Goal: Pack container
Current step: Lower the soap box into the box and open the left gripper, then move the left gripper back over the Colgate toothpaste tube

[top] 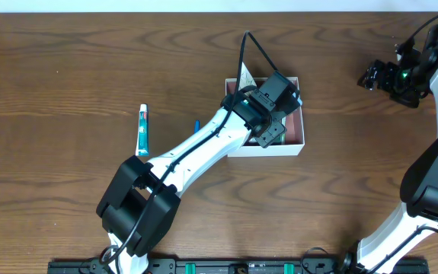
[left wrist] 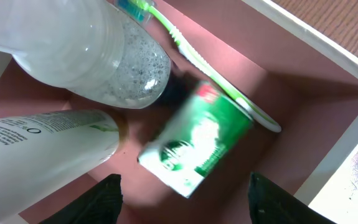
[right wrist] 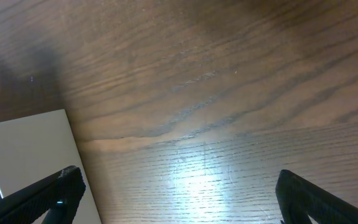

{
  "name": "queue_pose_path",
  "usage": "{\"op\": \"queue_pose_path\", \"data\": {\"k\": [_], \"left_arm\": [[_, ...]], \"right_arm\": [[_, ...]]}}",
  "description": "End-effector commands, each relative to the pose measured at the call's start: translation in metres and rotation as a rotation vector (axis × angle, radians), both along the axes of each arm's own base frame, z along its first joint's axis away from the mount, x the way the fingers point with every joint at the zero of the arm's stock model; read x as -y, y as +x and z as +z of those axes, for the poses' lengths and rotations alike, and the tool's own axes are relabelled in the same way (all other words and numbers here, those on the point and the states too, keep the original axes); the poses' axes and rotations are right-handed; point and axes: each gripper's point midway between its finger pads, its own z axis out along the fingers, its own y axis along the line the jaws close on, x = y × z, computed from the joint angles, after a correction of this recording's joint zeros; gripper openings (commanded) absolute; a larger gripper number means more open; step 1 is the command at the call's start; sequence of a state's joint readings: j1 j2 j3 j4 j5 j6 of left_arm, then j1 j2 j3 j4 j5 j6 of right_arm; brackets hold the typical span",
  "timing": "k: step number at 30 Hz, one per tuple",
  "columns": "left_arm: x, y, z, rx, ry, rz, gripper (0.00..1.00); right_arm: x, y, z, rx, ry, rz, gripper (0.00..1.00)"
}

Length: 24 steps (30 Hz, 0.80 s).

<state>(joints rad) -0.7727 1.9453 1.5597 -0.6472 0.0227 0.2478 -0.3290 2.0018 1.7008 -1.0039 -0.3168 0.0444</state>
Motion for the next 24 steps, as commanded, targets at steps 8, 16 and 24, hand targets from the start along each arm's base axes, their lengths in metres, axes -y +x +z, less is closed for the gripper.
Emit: {"op": "queue_pose_path", "data": {"k": [8,16,24], "left_arm": [[-0.002,0.001,0.04,0.037,-0.077,0.067,0.65],[-0.044,-0.031,0.137,0.139,-0.158,0.118,0.96],[-0.132,-0.021,0.172,0.209,-0.123,0.434,0.98]], "right_arm": [[0.004,0.004,0.007,0.022,-0.01,0.002,0.99],[0.004,0.004,0.007,0.023,-0.01,0.002,0.99],[0.004,0.004,0.007,0.022,-0.01,0.002,0.99]]}}
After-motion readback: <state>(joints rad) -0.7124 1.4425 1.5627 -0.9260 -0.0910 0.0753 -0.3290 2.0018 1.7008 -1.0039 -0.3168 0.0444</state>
